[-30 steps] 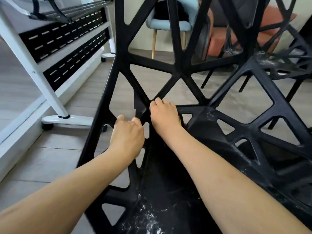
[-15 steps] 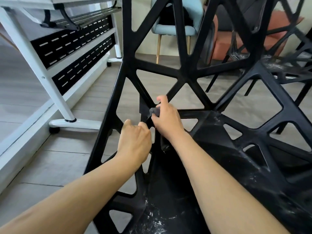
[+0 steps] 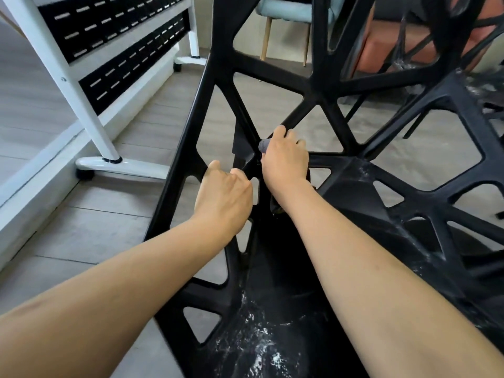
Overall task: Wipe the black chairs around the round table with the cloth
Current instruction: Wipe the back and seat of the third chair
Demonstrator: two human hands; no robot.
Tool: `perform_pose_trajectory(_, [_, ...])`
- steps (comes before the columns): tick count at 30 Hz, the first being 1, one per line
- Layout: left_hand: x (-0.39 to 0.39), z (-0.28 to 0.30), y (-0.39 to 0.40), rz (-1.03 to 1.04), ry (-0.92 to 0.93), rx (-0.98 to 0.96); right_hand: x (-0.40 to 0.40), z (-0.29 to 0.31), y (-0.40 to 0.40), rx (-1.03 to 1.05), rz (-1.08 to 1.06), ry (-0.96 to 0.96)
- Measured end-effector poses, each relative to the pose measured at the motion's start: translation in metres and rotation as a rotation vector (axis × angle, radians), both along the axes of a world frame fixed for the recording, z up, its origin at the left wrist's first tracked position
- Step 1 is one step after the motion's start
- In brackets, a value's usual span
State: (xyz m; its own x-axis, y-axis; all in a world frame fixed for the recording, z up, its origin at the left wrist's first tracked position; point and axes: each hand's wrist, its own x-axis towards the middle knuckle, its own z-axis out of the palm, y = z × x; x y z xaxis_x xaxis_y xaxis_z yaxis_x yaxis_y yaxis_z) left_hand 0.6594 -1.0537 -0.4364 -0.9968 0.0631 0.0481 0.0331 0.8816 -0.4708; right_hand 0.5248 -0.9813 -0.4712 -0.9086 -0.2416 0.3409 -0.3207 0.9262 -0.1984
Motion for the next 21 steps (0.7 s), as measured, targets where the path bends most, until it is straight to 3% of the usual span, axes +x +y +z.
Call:
perform_pose_trajectory(4, [0.0,0.001,-0.001,-0.001,-0.011,0.001,-0.006,0.004,0.002,0.017,-0.109,-0.032])
perform_pose_trajectory(11, [-0.003,-0.003,0.001,0.011,0.001,0.012,-0.051,0.003,0.094,-0.023,-0.386,-0.09])
perform_pose_trajectory(14, [-0.001,0.0,0.002,-0.005,0.015,0.013,-0.038,-0.002,0.082,-0.068,-0.341,-0.036])
perform_pose_trajectory(18, [-0.006,-0.008,0.0,0.028,0.061,0.001,-0.006,-0.009,0.049,-0.008,-0.01,0.059])
perform_pose_trajectory(21, [-0.006,-0.009,-0.002,0.066,0.051,-0.036,-0.013,-0.005,0.068,0.067,0.065,0.1])
